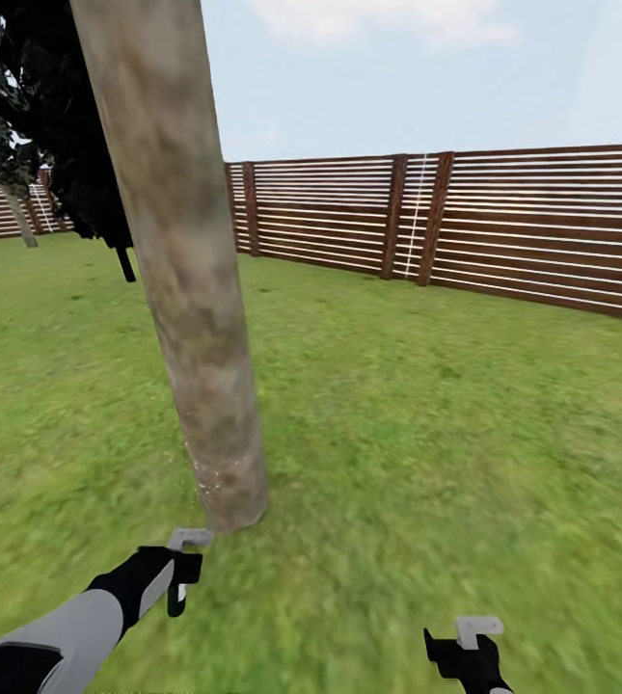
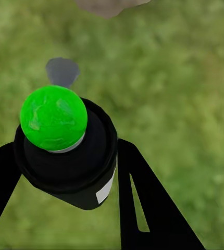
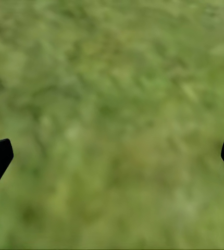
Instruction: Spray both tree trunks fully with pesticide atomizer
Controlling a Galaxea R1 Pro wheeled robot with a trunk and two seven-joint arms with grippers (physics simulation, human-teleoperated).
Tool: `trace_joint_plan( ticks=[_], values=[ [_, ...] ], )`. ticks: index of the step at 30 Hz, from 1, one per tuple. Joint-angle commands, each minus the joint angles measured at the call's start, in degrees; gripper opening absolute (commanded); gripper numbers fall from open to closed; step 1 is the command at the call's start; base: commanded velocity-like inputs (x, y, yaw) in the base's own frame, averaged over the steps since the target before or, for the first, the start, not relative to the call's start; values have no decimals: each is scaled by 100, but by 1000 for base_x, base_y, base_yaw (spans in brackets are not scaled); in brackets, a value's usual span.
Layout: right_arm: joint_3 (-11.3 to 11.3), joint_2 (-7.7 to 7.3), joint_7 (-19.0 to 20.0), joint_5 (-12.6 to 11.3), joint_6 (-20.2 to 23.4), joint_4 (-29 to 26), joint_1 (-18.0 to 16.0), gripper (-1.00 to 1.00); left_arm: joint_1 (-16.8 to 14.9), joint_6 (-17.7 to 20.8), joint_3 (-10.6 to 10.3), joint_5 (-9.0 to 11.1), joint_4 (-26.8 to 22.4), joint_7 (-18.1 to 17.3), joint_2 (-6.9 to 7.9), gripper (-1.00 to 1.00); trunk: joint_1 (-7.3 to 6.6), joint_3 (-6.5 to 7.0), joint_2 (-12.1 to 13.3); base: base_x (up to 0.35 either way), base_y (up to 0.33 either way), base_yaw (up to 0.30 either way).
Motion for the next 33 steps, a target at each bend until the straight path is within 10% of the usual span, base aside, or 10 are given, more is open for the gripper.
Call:
trace_joint_plan(
  ticks=[1,11,12,13,17,21,24,29,33],
  values=[
    [0,0,0,0,0,0,0,100,0,-41,3,0,-10,-1,-4,-100,0,-7,0,114,-99,184],
    [-1,0,0,0,-2,0,0,100,-13,802,-27,-10,-1895,353,-93,-100,0,-39,0,14,-9,81],
    [-2,0,0,0,0,0,0,100,-13,2134,-21,-4,-3282,328,-50,-100,0,-40,0,0,0,0],
    [-4,0,0,0,0,0,0,100,-15,2288,-16,-10,-3457,324,-12,-100,0,-40,0,0,0,0],
    [-2,0,0,0,-1,0,0,100,-5,2555,-31,1,-3720,151,307,-100,0,-40,0,0,0,0],
    [-5,0,0,0,-1,0,0,100,-38,2942,-70,-18,-3792,114,-188,-100,0,-40,0,0,0,0],
    [-7,-1,0,0,0,2,0,100,-43,3244,-68,-5,-4092,105,-279,-100,0,-40,0,0,0,0],
    [-8,0,0,0,-2,2,0,100,-34,3326,157,7,-4163,-18,271,-100,0,-40,0,0,0,0],
    [-5,0,0,0,-2,4,0,100,-44,3662,135,-11,-4344,-278,226,-100,0,-40,0,0,0,0]
  ],
)
